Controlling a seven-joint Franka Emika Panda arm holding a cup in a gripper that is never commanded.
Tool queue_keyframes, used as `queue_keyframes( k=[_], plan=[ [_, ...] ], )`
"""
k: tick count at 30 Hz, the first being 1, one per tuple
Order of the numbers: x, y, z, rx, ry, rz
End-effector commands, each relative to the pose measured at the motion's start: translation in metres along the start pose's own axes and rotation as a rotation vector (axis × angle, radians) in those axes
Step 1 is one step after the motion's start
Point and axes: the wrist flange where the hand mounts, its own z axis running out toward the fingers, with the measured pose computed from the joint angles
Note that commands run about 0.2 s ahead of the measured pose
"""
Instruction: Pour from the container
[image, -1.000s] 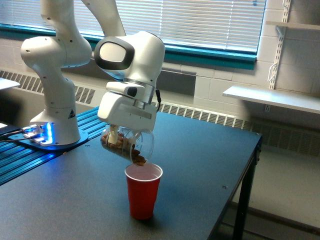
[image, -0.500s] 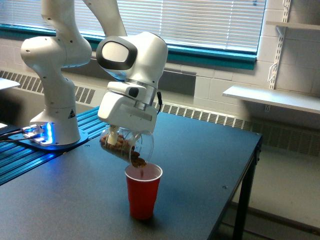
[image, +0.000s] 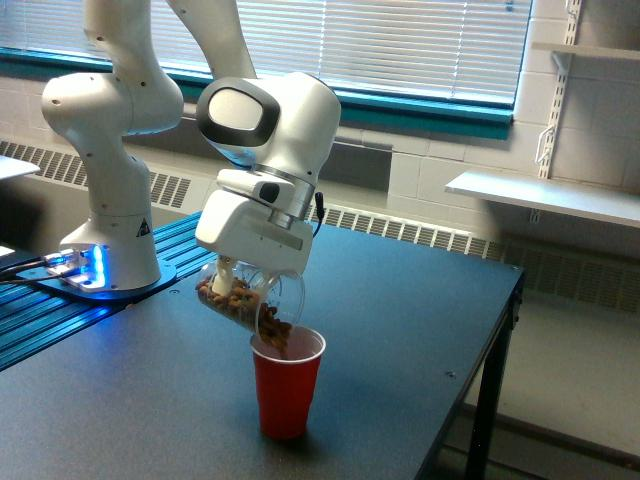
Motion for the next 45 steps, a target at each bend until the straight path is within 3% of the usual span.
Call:
queue_keyframes(
  k=[1,45],
  plan=[
    [0.0008,-0.0071,-0.0064,-0.007,0.021,-0.016],
    [-0.0018,-0.0127,-0.0046,-0.054,0.013,-0.1]
  ],
)
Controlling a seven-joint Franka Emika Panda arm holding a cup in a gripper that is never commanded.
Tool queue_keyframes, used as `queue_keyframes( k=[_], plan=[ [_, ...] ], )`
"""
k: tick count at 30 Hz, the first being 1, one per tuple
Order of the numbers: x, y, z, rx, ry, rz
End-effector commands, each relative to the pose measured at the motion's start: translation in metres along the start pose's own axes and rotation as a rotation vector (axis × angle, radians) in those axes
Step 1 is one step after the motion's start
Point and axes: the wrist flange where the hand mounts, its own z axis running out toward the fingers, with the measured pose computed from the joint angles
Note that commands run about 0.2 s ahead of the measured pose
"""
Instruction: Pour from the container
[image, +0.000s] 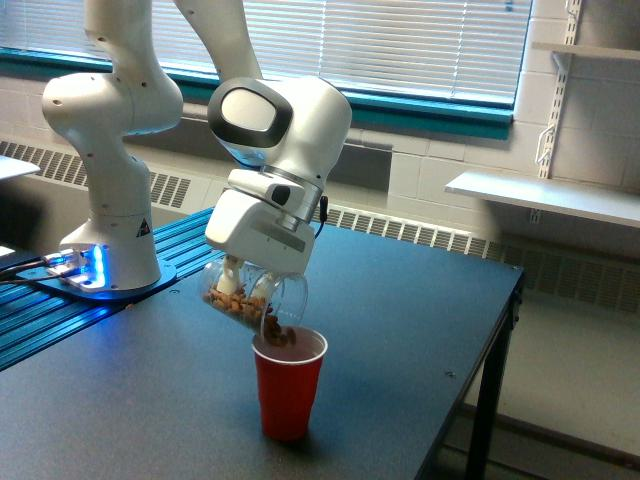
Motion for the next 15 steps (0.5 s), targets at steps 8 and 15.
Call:
queue_keyframes(
  k=[8,15],
  plan=[
    [0.0006,-0.0057,-0.0062,-0.005,0.018,-0.046],
    [0.0002,-0.0063,-0.009,-0.004,0.025,-0.058]
  ],
)
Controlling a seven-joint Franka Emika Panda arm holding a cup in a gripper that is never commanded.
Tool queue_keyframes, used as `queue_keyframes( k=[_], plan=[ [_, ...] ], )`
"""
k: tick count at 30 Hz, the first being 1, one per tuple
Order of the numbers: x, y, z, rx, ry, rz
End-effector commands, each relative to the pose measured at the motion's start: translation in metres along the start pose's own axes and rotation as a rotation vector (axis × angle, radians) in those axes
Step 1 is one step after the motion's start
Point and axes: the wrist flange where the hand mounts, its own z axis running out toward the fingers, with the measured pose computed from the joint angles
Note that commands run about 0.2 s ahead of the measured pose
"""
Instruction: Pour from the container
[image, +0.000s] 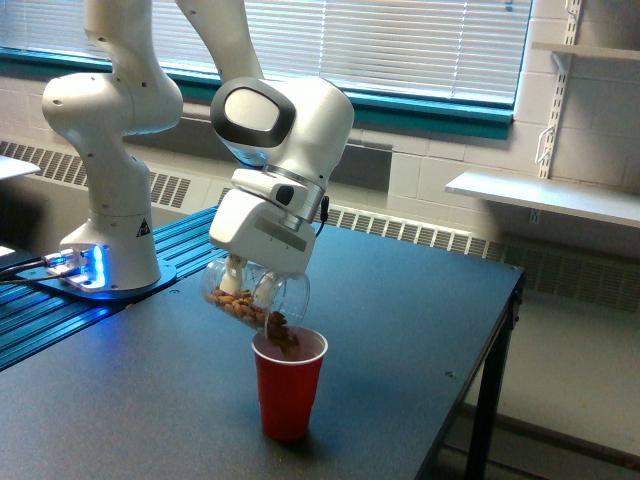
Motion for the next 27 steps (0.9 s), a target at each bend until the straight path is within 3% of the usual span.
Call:
queue_keyframes(
  k=[1,27],
  plan=[
    [0.001,-0.0029,-0.0069,-0.003,0.016,-0.038],
    [0.0096,0.002,-0.012,-0.04,0.031,-0.078]
  ],
)
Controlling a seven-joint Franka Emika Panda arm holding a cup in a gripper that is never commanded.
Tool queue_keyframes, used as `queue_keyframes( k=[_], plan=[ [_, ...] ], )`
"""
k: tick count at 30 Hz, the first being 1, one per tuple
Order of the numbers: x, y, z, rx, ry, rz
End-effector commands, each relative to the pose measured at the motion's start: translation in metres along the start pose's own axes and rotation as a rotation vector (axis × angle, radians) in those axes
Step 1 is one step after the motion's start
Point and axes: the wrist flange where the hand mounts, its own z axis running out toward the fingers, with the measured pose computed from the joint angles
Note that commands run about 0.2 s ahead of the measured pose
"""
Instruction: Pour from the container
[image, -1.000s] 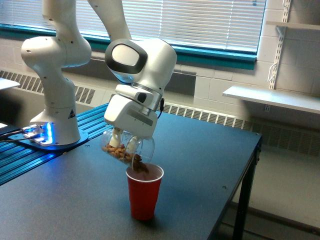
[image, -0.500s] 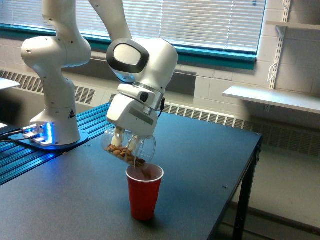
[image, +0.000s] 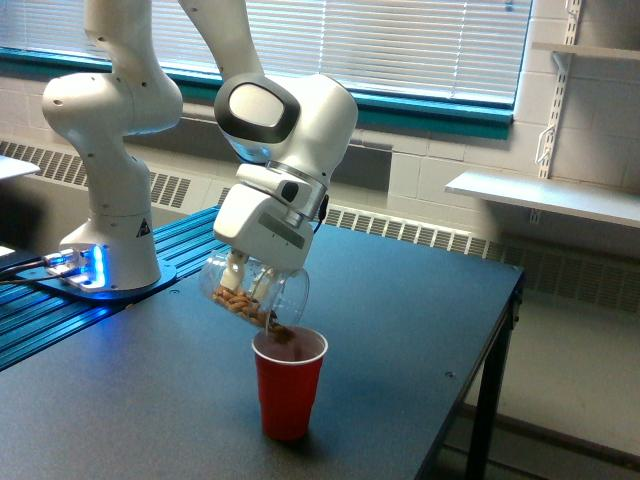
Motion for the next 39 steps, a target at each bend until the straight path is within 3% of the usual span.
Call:
queue_keyframes(
  k=[1,19,39],
  plan=[
    [0.0069,0.0013,-0.007,-0.011,0.021,-0.029],
    [0.0053,0.002,-0.0037,-0.05,0.035,-0.071],
    [0.0056,0.0005,-0.0091,-0.05,0.041,-0.093]
  ],
)
